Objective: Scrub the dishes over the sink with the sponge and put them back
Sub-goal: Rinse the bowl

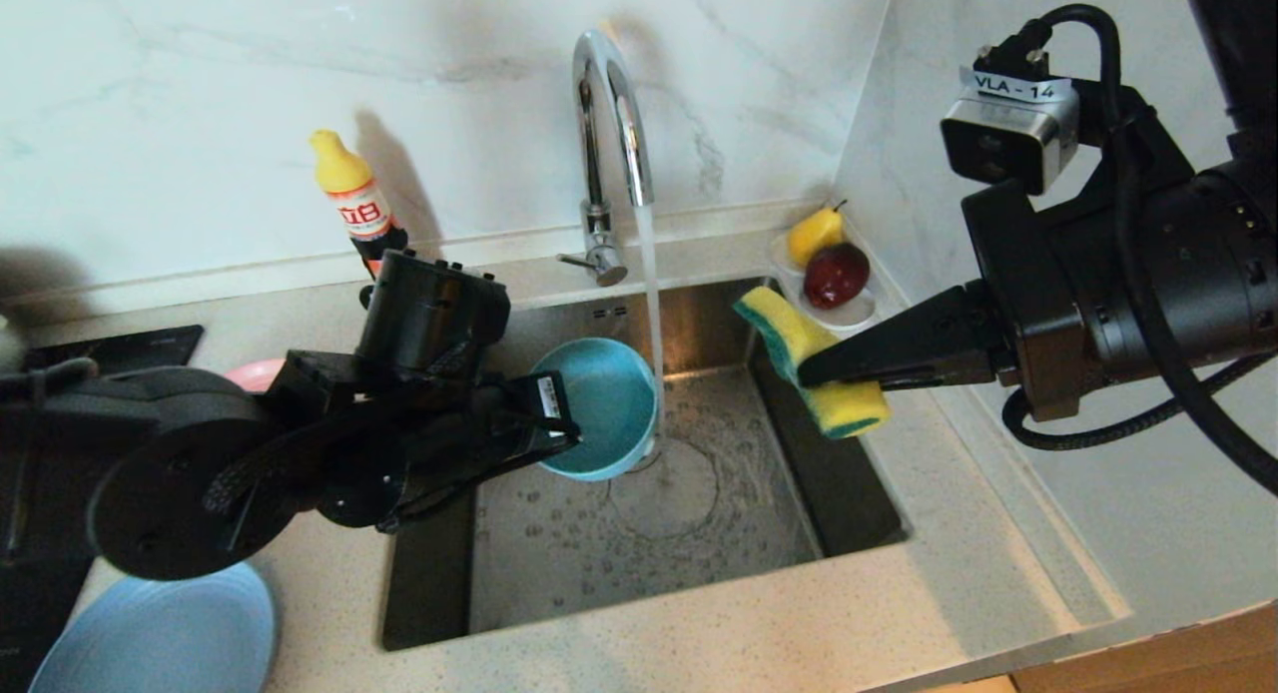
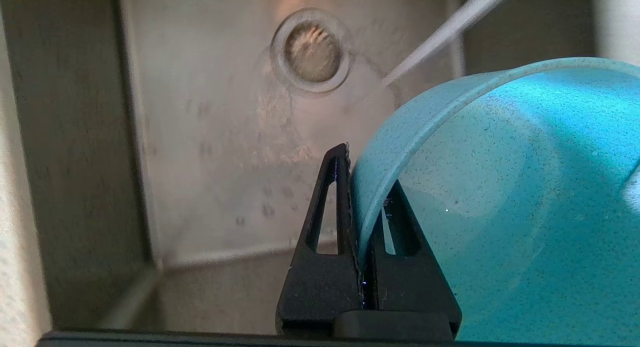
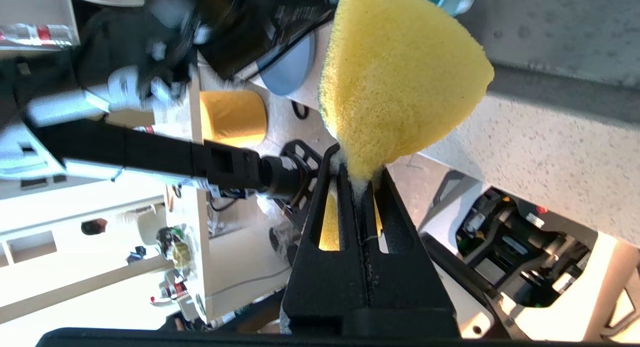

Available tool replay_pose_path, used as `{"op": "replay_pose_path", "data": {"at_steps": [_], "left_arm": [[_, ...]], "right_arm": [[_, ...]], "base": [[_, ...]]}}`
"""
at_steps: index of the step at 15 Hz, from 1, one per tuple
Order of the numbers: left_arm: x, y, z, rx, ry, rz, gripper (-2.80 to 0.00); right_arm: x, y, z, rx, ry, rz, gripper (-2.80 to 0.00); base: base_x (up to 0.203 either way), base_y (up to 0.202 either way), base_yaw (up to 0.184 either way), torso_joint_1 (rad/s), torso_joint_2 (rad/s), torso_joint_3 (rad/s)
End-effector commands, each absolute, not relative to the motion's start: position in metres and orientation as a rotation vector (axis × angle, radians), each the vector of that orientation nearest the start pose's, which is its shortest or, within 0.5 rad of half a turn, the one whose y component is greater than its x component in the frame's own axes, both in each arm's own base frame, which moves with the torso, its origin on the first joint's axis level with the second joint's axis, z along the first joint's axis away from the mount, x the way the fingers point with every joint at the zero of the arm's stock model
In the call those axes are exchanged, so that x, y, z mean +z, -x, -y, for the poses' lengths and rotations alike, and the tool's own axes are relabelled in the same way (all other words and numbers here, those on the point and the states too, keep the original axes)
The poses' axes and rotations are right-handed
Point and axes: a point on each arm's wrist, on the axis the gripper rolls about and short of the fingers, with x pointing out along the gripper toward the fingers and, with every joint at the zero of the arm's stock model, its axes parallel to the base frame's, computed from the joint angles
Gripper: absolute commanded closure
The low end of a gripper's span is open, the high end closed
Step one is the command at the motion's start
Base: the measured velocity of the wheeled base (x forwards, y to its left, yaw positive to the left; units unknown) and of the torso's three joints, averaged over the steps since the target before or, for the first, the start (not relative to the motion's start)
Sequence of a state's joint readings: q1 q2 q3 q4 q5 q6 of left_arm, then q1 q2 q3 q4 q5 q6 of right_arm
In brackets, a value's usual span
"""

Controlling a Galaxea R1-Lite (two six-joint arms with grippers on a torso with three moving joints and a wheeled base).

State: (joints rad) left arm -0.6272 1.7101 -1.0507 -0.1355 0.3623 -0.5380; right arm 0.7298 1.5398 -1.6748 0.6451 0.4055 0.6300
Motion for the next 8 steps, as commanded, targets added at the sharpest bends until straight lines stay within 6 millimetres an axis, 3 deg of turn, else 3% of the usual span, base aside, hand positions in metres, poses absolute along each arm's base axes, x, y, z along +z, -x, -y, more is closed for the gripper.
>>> {"op": "replay_pose_path", "data": {"at_steps": [1,8], "left_arm": [[0.178,-0.284,0.183,-0.073,0.275,-0.572,0.00],[0.162,-0.327,0.188,0.007,0.366,-0.577,0.00]], "right_arm": [[0.347,-0.171,-0.165,0.899,-0.457,-0.867,0.00],[0.337,-0.169,-0.164,0.883,-0.449,-0.902,0.00]], "base": [[0.000,0.000,0.000,0.000,0.00,0.000],[0.000,0.000,0.000,0.000,0.00,0.000]]}}
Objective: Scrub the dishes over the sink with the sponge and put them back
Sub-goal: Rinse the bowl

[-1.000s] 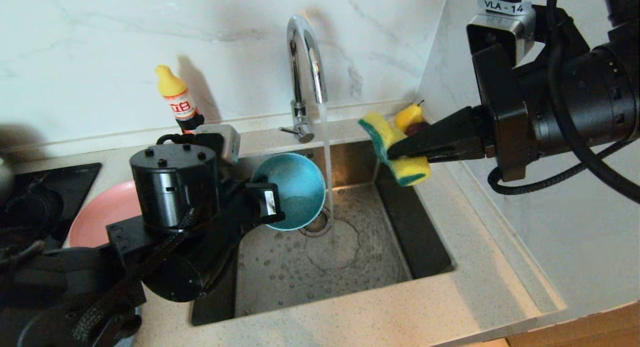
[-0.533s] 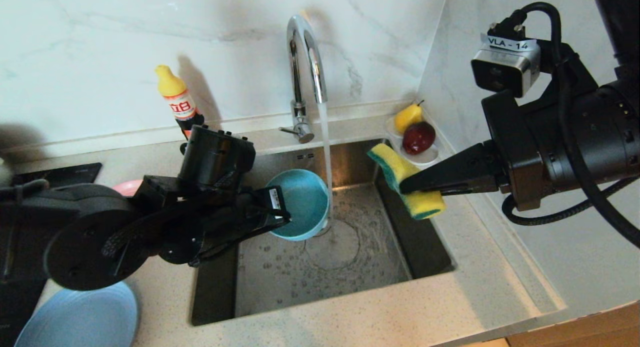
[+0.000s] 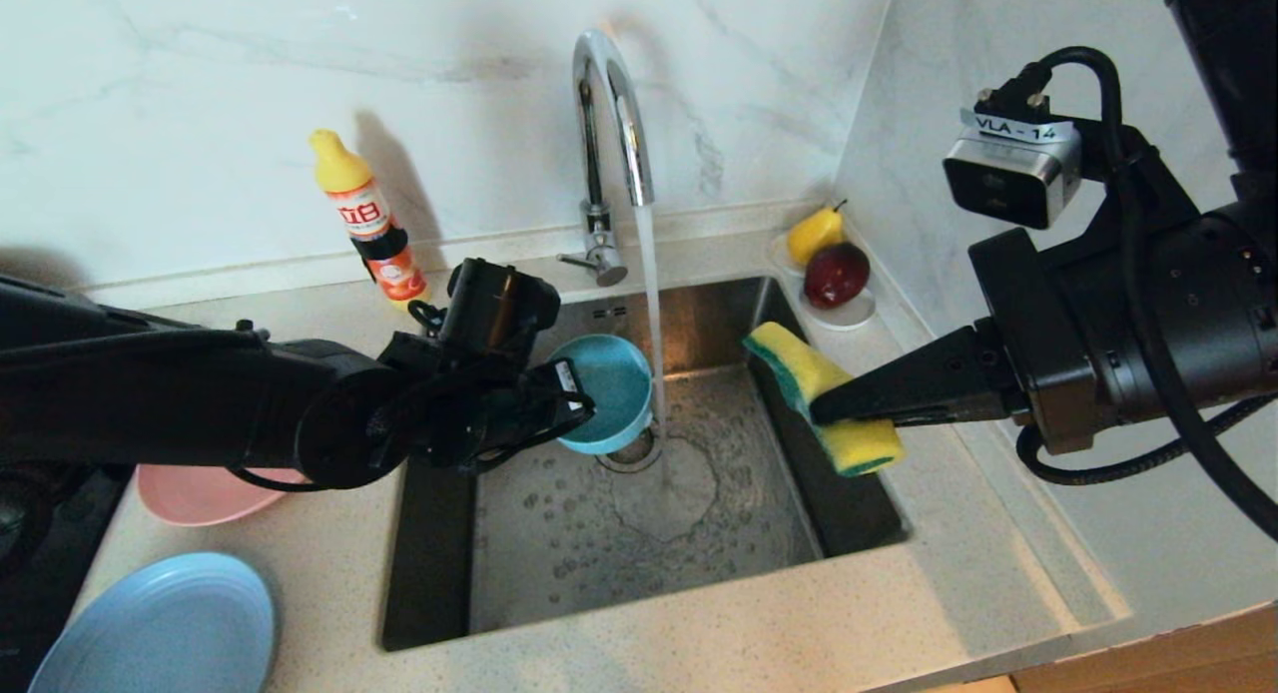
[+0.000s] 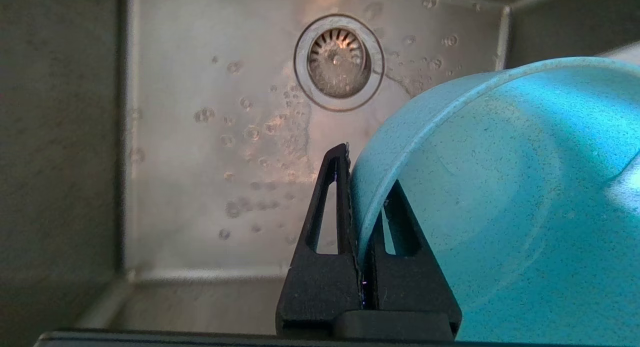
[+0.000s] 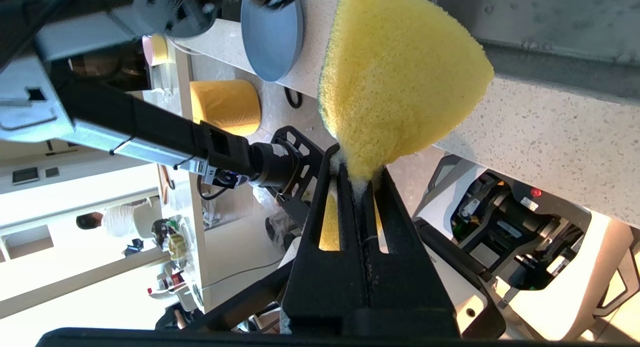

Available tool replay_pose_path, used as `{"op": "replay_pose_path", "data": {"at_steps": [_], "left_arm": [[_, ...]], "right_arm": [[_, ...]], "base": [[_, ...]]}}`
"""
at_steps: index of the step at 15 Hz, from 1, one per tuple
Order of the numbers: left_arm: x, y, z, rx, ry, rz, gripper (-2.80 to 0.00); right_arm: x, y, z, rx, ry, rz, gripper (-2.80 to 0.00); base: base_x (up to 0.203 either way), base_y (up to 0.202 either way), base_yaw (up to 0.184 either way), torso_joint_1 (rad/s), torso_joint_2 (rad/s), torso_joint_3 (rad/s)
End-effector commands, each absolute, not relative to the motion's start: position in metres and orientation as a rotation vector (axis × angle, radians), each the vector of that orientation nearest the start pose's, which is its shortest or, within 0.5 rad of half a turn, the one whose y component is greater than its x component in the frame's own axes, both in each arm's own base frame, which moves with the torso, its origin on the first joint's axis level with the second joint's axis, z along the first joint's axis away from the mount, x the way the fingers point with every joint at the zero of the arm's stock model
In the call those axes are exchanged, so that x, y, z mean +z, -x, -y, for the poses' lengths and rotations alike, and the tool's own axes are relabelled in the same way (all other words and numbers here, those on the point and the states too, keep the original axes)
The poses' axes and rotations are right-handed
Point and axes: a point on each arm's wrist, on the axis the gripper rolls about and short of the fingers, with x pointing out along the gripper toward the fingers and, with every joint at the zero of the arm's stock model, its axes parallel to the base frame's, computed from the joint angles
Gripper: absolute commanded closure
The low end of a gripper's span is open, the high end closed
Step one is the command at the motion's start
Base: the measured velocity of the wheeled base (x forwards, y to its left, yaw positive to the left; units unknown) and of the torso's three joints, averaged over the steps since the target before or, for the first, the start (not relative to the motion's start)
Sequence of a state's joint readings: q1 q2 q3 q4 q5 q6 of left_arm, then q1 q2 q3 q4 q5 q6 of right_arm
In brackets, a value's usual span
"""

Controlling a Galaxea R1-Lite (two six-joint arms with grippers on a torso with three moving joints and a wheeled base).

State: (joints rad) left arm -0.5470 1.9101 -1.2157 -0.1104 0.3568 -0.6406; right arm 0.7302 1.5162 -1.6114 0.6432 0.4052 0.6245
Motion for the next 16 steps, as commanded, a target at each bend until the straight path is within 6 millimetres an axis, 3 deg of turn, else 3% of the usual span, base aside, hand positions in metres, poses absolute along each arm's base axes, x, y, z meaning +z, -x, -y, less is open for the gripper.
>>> {"op": "replay_pose_path", "data": {"at_steps": [1,16], "left_arm": [[0.160,-0.331,0.190,0.011,0.380,-0.577,0.00],[0.143,-0.358,0.207,0.022,0.413,-0.572,0.00]], "right_arm": [[0.337,-0.169,-0.164,0.883,-0.448,-0.904,0.00],[0.334,-0.167,-0.162,0.887,-0.450,-0.897,0.00]], "base": [[0.000,0.000,0.000,0.000,0.00,0.000],[0.000,0.000,0.000,0.000,0.00,0.000]]}}
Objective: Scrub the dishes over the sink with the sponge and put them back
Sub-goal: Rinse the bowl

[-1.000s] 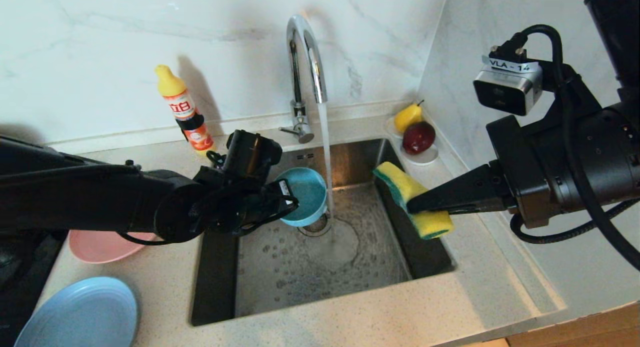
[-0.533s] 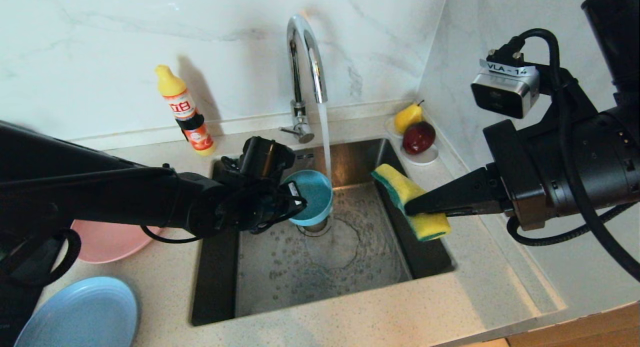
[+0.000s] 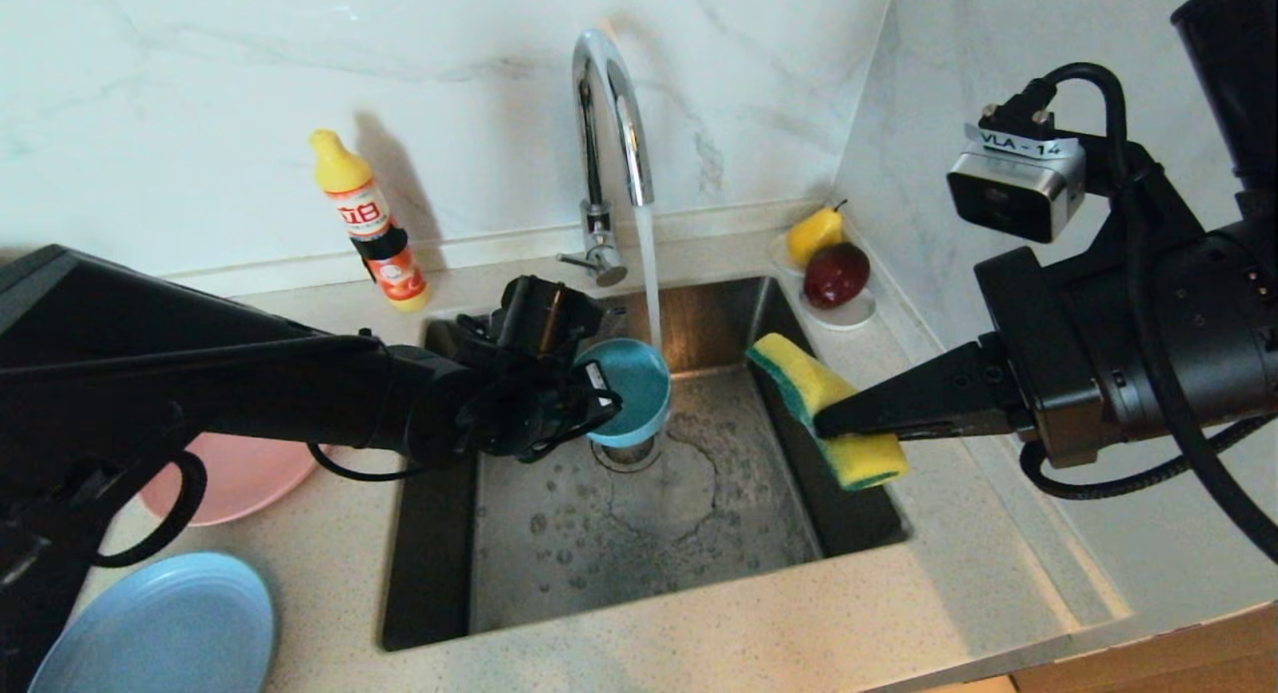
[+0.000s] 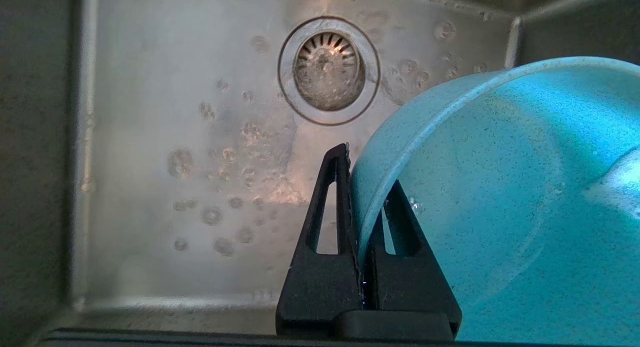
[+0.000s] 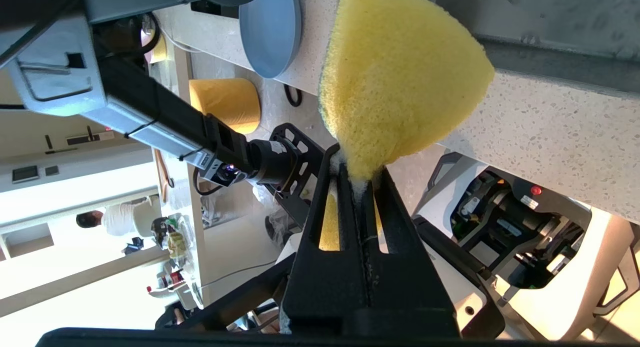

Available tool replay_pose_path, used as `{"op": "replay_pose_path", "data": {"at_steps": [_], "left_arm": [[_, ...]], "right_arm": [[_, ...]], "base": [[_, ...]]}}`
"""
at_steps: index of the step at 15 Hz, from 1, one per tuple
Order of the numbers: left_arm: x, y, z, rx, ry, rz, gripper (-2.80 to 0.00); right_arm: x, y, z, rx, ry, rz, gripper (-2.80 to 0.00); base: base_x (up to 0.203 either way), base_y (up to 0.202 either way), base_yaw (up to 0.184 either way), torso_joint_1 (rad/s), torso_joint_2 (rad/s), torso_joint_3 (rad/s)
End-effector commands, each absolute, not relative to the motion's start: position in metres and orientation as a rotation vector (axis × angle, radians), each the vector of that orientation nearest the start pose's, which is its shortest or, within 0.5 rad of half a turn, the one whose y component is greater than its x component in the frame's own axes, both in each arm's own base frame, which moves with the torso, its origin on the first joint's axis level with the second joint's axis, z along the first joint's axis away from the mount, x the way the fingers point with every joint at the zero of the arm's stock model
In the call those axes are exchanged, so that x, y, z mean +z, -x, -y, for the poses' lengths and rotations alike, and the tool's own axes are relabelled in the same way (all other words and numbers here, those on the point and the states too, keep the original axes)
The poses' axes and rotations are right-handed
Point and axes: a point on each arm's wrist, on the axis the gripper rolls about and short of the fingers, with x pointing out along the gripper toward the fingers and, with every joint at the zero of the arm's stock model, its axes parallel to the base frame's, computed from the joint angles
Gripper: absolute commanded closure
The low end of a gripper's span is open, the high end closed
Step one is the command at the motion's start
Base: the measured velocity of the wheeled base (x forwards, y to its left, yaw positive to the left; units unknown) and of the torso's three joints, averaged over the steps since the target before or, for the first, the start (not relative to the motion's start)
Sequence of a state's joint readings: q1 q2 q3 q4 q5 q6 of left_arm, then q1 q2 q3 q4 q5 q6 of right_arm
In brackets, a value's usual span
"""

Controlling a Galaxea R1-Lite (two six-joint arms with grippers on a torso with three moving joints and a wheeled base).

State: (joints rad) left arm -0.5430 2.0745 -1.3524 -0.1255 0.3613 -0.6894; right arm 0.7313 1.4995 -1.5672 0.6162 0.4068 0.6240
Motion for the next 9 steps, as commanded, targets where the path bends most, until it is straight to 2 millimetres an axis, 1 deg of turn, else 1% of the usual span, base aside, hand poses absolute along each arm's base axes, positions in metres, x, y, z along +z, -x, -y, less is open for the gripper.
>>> {"op": "replay_pose_path", "data": {"at_steps": [1,7,9], "left_arm": [[0.141,-0.361,0.209,0.023,0.421,-0.571,0.00],[0.136,-0.378,0.218,0.057,0.443,-0.533,0.00],[0.138,-0.380,0.219,0.063,0.449,-0.524,0.00]], "right_arm": [[0.332,-0.167,-0.162,0.885,-0.449,-0.903,0.00],[0.329,-0.167,-0.162,0.881,-0.446,-0.913,0.00],[0.329,-0.169,-0.163,0.889,-0.441,-0.896,0.00]], "base": [[0.000,0.000,0.000,0.000,0.00,0.000],[0.000,0.000,0.000,0.000,0.00,0.000],[0.000,0.000,0.000,0.000,0.00,0.000]]}}
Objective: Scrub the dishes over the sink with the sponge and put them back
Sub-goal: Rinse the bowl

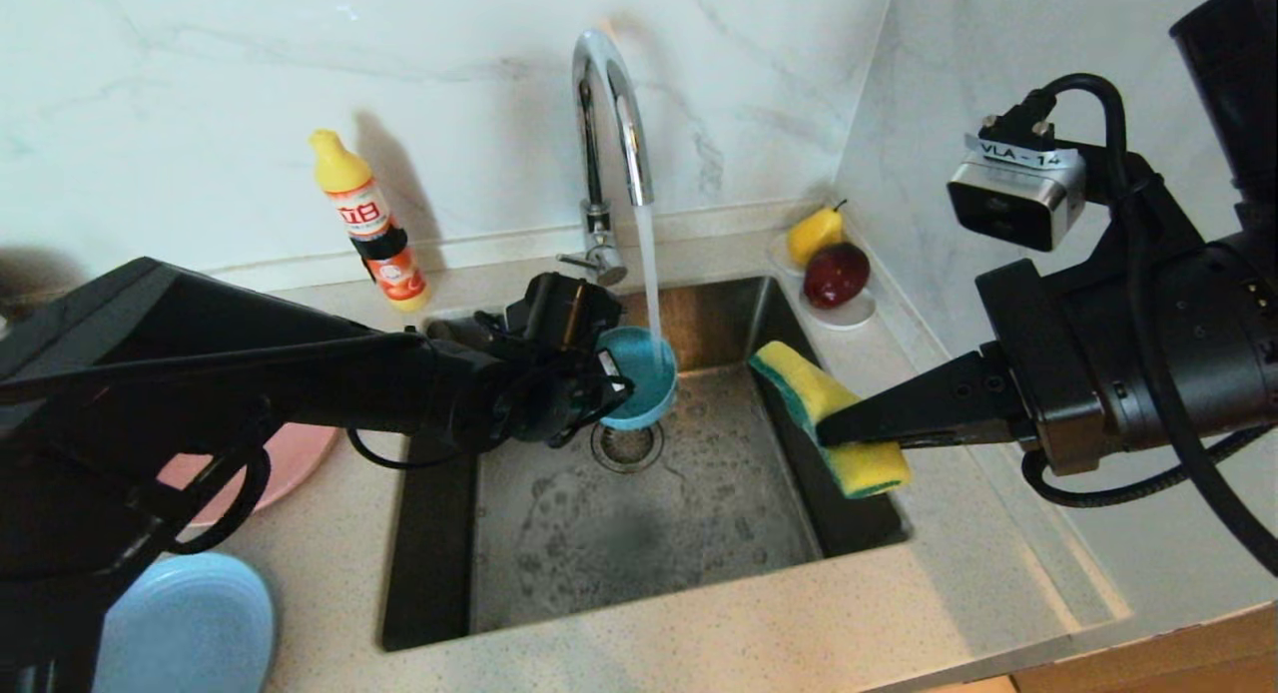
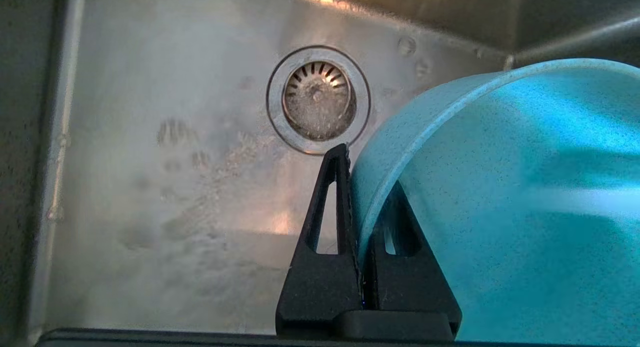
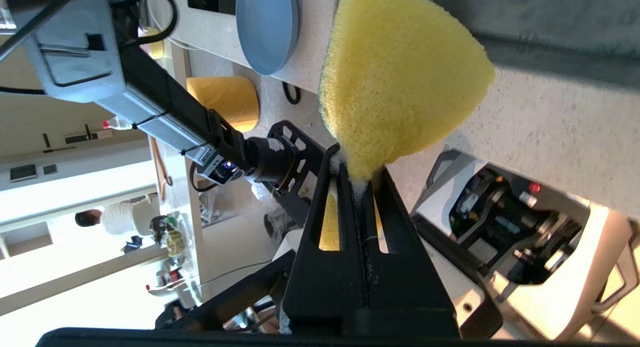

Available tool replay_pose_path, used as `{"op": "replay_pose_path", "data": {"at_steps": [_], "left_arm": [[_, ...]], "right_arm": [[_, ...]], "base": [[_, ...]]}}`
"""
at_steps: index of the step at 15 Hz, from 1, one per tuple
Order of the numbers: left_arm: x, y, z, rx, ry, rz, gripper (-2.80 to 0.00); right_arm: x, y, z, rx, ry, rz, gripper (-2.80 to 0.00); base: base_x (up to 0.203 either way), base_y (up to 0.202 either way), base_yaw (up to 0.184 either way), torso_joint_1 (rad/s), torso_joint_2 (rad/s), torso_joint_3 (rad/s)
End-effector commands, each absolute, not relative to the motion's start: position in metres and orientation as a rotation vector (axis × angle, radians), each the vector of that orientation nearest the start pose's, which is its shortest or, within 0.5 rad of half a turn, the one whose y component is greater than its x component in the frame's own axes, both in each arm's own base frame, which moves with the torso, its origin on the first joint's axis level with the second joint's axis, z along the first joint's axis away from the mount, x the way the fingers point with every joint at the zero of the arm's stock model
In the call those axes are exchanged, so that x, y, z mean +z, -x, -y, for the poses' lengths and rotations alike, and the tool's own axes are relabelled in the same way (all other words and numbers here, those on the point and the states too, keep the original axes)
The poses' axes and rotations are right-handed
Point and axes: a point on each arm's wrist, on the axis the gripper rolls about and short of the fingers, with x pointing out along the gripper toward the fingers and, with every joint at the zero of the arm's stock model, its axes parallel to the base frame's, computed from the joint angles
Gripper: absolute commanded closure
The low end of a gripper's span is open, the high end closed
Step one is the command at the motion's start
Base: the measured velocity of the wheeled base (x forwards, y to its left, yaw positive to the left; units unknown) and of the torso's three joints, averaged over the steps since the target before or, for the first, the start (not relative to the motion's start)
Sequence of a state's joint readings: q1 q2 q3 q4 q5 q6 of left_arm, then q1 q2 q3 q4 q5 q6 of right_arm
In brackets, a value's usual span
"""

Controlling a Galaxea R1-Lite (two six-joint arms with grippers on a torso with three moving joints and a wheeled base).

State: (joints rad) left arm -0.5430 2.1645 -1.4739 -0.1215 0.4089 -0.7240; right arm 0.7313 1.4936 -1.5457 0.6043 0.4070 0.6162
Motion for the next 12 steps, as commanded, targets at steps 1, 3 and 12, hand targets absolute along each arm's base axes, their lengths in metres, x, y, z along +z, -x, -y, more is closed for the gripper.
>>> {"op": "replay_pose_path", "data": {"at_steps": [1,3,12], "left_arm": [[0.139,-0.379,0.218,0.063,0.449,-0.522,0.00],[0.139,-0.378,0.216,0.068,0.449,-0.524,0.00],[0.143,-0.385,0.203,0.096,0.468,-0.506,0.00]], "right_arm": [[0.328,-0.170,-0.164,0.892,-0.442,-0.889,0.00],[0.328,-0.171,-0.166,0.895,-0.444,-0.885,0.00],[0.324,-0.173,-0.168,0.889,-0.441,-0.900,0.00]], "base": [[0.000,0.000,0.000,0.000,0.00,0.000],[0.000,0.000,0.000,0.000,0.00,0.000],[0.000,0.000,0.000,0.000,0.00,0.000]]}}
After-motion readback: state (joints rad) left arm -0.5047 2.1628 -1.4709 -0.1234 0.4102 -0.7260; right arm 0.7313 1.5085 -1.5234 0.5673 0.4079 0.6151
